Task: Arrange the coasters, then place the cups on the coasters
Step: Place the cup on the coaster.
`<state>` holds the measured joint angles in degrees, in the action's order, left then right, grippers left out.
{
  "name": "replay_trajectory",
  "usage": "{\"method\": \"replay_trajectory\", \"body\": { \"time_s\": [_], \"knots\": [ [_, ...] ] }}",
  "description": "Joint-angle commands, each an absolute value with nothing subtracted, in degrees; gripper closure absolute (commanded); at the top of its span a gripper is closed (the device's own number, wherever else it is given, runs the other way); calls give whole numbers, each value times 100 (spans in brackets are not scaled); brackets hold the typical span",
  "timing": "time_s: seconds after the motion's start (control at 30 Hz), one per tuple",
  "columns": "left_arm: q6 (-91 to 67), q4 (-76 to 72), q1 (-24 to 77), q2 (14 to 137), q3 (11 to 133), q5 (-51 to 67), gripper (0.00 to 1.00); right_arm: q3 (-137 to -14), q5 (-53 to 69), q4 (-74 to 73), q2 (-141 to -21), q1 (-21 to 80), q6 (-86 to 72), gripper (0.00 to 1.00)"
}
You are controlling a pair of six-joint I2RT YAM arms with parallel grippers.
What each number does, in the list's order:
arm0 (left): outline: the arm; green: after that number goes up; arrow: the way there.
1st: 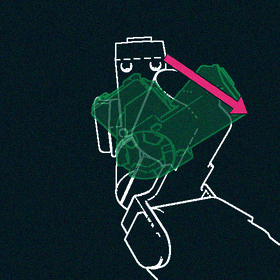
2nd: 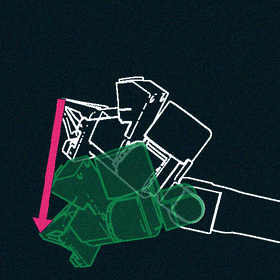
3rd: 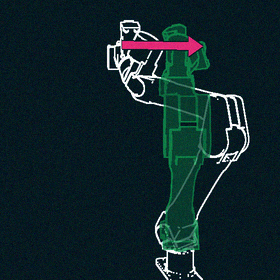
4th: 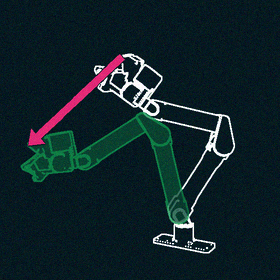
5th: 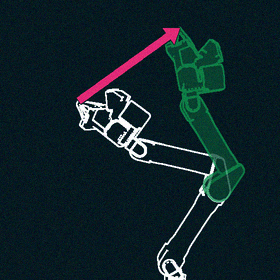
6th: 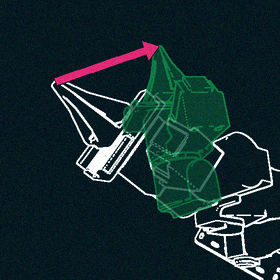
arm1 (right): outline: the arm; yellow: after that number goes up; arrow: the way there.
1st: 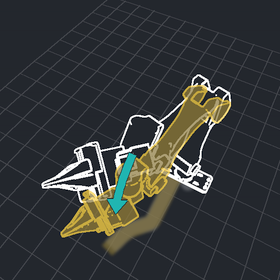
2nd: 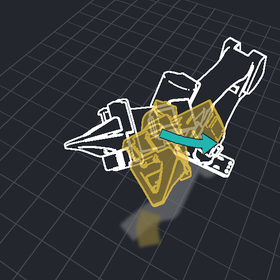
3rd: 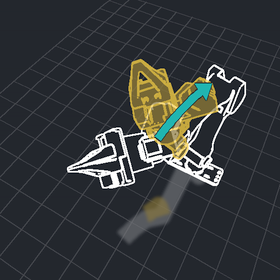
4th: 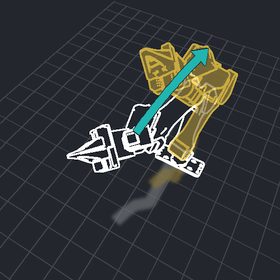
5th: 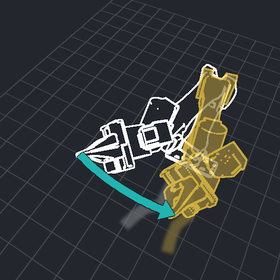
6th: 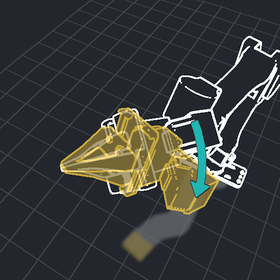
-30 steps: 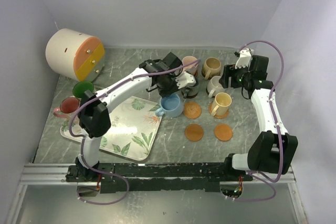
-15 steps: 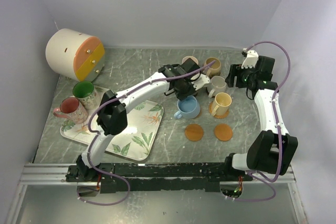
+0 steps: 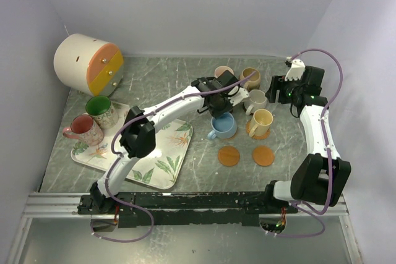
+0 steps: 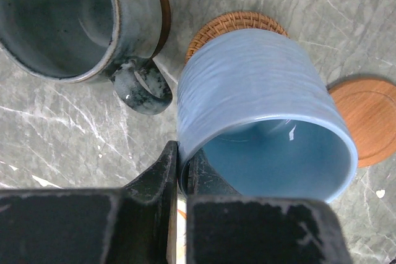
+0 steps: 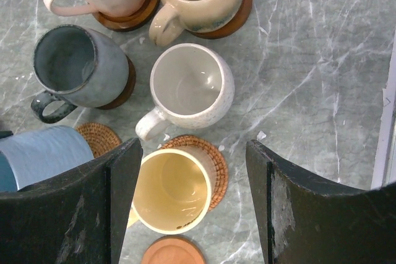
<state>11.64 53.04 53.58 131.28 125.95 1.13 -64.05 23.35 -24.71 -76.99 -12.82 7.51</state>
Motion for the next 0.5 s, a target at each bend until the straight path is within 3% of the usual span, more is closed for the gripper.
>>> {"method": "replay_trajectory", "body": {
  "time_s": [0.0, 0.47],
  "knots": [
    [1044, 5142, 5454, 13098, 12996, 113, 93, -6341, 2423, -2382, -7692, -1342, 738, 32],
    [1150, 5231, 5607, 13351, 13318, -167, 93, -6334, 2476, -2389, -7647, -1371, 738, 32]
  ]
}}
